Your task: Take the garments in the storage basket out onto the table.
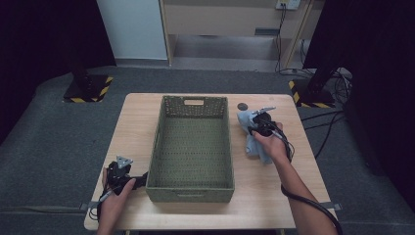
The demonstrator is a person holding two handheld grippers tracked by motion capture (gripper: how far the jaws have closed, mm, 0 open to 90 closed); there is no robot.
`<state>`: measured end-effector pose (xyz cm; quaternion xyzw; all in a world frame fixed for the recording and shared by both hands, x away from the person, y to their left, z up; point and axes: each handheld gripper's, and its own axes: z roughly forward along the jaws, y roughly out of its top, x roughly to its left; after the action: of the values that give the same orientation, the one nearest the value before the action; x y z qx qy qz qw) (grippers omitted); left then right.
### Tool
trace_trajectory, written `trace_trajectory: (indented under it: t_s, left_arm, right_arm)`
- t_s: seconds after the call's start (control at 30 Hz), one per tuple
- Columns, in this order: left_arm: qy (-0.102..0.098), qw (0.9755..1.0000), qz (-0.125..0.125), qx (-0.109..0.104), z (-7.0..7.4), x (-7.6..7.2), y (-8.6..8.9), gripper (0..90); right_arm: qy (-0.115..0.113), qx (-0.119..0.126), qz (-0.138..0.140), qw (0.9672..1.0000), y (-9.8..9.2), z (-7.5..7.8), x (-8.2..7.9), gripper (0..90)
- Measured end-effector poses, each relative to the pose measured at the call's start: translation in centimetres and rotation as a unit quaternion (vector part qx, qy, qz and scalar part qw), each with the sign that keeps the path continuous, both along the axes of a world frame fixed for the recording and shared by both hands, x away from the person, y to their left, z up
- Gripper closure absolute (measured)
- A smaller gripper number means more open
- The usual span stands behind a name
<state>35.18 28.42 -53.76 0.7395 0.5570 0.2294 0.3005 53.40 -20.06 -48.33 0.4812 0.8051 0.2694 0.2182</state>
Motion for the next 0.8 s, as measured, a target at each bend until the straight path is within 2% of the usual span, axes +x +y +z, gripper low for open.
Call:
trace_trajectory:
  t_s: [0.8]
  left_arm:
    - [0.000,1.0000,0.000,0.000,0.0,0.0,0.0,0.0]
  right_arm:
    - [0.015,-0.002,-0.003,0.9999,0.0,-1.4,0.2,58.1]
